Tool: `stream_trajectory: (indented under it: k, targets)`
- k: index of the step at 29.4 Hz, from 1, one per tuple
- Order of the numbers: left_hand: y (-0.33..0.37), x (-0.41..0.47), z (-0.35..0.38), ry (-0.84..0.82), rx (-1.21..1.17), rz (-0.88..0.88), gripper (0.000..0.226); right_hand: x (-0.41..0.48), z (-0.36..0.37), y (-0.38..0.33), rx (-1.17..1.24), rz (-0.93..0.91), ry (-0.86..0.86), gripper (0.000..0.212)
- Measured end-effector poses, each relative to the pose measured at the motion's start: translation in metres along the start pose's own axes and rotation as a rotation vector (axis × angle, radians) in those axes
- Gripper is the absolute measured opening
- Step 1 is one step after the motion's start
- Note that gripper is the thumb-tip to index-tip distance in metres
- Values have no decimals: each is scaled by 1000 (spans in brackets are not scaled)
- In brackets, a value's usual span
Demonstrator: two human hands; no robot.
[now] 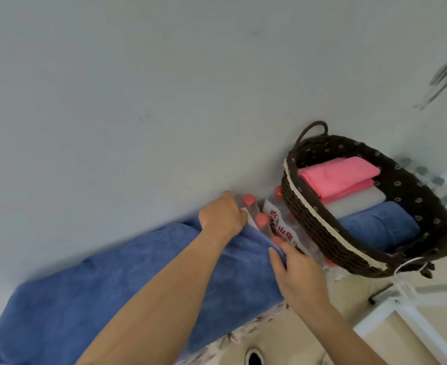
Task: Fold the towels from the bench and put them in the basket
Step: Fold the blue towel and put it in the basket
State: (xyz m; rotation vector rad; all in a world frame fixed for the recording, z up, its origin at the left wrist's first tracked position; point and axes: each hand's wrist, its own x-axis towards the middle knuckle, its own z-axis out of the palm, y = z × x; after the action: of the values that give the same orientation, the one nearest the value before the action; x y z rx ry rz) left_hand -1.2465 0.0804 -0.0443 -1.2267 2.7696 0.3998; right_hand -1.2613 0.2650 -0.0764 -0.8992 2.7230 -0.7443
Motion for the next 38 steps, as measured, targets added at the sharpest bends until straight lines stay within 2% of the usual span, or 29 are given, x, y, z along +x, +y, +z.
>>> stream_trajectory:
  k: [4,8,10,12,15,17,19,22,25,29,33,35,38]
  targets:
    - [7,11,6,4,59,-14,32,-6,-9,19,46,89,-72,35]
    - [38,12,2,157,27,153,22,-9,-12,34,295,277,-20,47]
    - [57,15,0,159,-35,236,26,-9,-12,39,440,390,12,52]
    - [66,17,4,94,-114,279,32,-8,-8,46,598,528,4,53]
    - [59,11,13,16,-261,233,43,-8,-1,57,814,748,-59,42]
    - [48,-1,15,43,-303,218,48,-9,-2,60,1053,945,-147,39]
    - [32,-21,18,75,-274,209,51,-12,-2,61,1174,1034,-204,42]
    - [7,-61,30,94,-235,162,45,-18,0,62,1297,1067,-207,40]
    - [-5,-98,43,85,-248,204,40,-29,0,60,1515,1091,-192,40]
    - [-22,-132,43,88,-338,180,42,-51,5,57,1615,1074,-204,58]
    - [-70,-156,29,247,-354,61,36,-77,14,28,1538,1072,-445,73]
    - [-105,-171,23,347,-309,-6,39,-91,25,7,1435,1016,-615,65]
    - [-157,-196,16,421,-227,-157,43,-106,39,-26,1290,832,-799,48]
